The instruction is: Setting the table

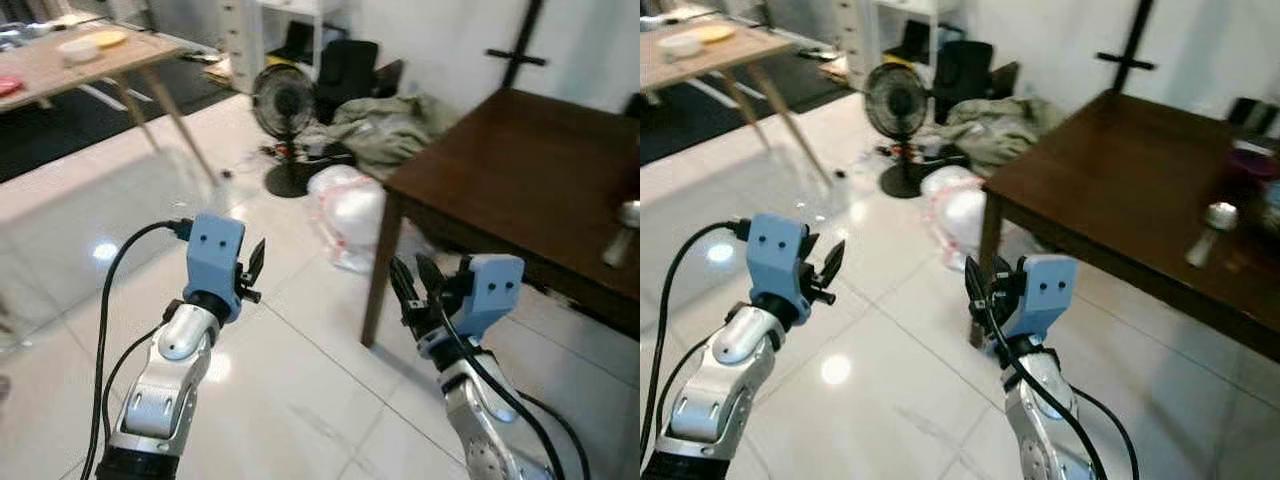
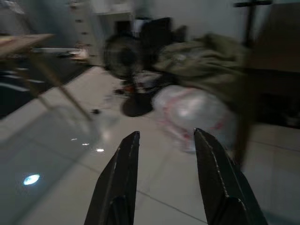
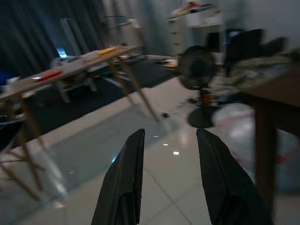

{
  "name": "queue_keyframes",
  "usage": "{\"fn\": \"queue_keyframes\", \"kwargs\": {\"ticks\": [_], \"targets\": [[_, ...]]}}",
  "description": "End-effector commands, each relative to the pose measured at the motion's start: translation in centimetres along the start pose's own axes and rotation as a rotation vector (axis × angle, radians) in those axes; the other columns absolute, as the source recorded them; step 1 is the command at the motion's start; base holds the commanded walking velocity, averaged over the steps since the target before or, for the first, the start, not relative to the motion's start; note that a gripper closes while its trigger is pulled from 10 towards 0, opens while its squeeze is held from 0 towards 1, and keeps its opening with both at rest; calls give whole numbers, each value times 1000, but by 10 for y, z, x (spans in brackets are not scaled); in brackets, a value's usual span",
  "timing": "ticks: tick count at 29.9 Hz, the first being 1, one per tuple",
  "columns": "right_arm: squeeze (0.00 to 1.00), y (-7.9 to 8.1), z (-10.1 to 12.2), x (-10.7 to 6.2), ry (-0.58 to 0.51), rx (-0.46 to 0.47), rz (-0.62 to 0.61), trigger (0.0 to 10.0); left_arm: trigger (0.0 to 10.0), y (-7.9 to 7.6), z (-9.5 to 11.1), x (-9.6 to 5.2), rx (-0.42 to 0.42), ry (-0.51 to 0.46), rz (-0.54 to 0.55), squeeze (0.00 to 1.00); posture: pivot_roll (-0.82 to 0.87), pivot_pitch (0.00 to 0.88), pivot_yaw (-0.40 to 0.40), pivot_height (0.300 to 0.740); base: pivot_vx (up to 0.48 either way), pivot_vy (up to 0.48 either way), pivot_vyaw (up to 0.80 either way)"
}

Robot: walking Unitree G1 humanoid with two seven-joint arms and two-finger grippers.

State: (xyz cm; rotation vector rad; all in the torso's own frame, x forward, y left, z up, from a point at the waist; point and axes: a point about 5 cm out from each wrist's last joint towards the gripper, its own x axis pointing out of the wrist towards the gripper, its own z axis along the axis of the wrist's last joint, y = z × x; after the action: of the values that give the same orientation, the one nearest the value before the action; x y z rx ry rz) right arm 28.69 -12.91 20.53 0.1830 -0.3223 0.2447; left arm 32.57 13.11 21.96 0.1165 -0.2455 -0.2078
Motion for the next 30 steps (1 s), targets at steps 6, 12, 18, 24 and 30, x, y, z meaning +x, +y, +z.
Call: {"fn": "queue_keyframes", "kwargs": {"ticks": [6, 12, 18, 24, 30], "targets": [[0, 6, 1, 1, -8, 15, 38, 10000, 10000, 2, -2, 0, 20, 9, 6, 0, 74, 114, 120, 740, 472, 0, 800], [0, 8, 1, 4, -14, 19, 49, 10000, 10000, 3, -1, 1, 22, 5, 10, 0, 78, 114, 119, 740, 472, 0, 800], [0, 11, 2, 5, -18, 26, 63, 10000, 10000, 3, 0, 1, 24, 4, 13, 0, 80, 115, 121, 740, 472, 0, 800], [0, 15, 2, 7, -22, 31, 76, 10000, 10000, 4, 0, 1, 24, 3, 18, 0, 83, 114, 121, 740, 472, 0, 800], [0, 6, 1, 8, -15, -47, 47, 10000, 10000, 5, -4, 1, 18, 15, 28, 0, 86, 112, 122, 740, 472, 0, 480]]}}
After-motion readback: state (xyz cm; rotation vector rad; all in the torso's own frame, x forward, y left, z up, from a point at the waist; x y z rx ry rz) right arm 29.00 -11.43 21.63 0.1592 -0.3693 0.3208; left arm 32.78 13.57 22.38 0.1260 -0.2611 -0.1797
